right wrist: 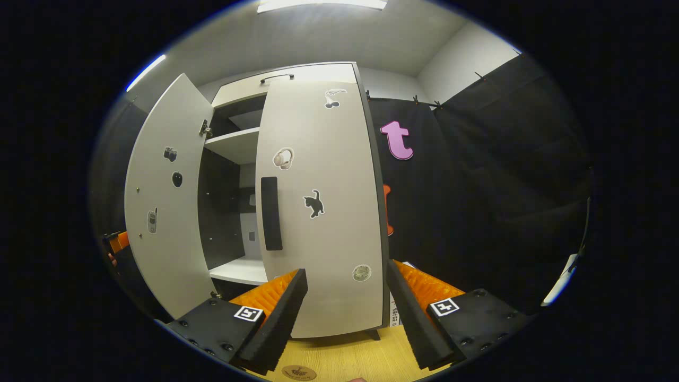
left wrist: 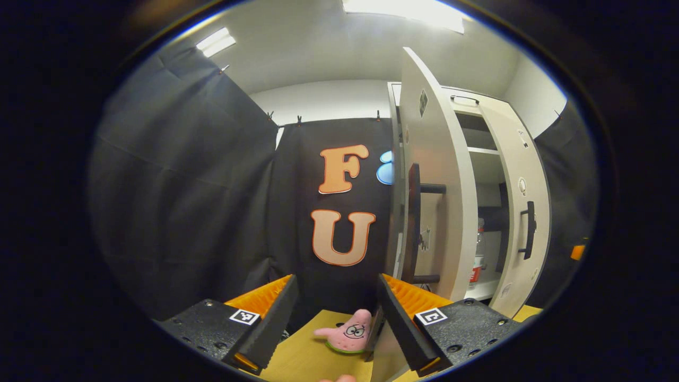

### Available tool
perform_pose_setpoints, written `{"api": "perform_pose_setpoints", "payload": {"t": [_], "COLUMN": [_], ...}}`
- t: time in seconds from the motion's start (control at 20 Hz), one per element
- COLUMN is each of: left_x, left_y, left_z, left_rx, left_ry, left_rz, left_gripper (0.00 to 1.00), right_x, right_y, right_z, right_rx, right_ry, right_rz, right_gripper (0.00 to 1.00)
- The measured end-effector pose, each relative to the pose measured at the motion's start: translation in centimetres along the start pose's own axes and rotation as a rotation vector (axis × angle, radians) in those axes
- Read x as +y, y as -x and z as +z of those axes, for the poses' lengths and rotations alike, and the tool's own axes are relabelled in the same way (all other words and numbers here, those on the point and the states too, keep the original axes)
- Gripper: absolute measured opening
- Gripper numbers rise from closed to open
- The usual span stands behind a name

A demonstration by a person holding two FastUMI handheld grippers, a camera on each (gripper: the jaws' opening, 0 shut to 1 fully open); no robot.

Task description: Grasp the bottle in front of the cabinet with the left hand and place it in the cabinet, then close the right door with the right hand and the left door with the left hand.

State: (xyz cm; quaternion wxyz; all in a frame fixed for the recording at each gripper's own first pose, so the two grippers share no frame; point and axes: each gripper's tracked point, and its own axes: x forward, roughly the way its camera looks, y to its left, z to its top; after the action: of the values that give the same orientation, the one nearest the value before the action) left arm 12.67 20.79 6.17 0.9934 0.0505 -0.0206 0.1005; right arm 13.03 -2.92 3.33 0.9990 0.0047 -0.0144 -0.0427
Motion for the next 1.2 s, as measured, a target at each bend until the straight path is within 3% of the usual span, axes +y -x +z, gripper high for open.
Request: {"api": "perform_pose_setpoints", "payload": {"t": [0.3,0.5,0.7,1.2], "left_x": [-7.2,-11.6,-16.2,-20.8], "left_y": [0.2,-0.3,-1.5,-4.0], "left_z": [-1.1,-1.6,-1.8,-2.7], "left_rx": [0.038,0.041,0.047,0.054], "left_ry": [0.109,0.113,0.145,0.125], "left_rz": [-0.114,-0.187,-0.277,-0.376], "left_gripper": [0.92,0.89,0.94,0.94], "right_x": [-2.0,-4.0,-6.0,-8.6], "right_y": [1.8,2.6,3.7,4.5], "right_z": [0.5,0.3,0.1,-0.9], "right_rx": [0.008,0.007,0.012,0.029], "right_ry": [0.051,0.029,0.029,0.027], "right_rz": [0.012,-0.02,-0.065,-0.126], "right_gripper": [0.98,0.98,0.98,0.98]}}
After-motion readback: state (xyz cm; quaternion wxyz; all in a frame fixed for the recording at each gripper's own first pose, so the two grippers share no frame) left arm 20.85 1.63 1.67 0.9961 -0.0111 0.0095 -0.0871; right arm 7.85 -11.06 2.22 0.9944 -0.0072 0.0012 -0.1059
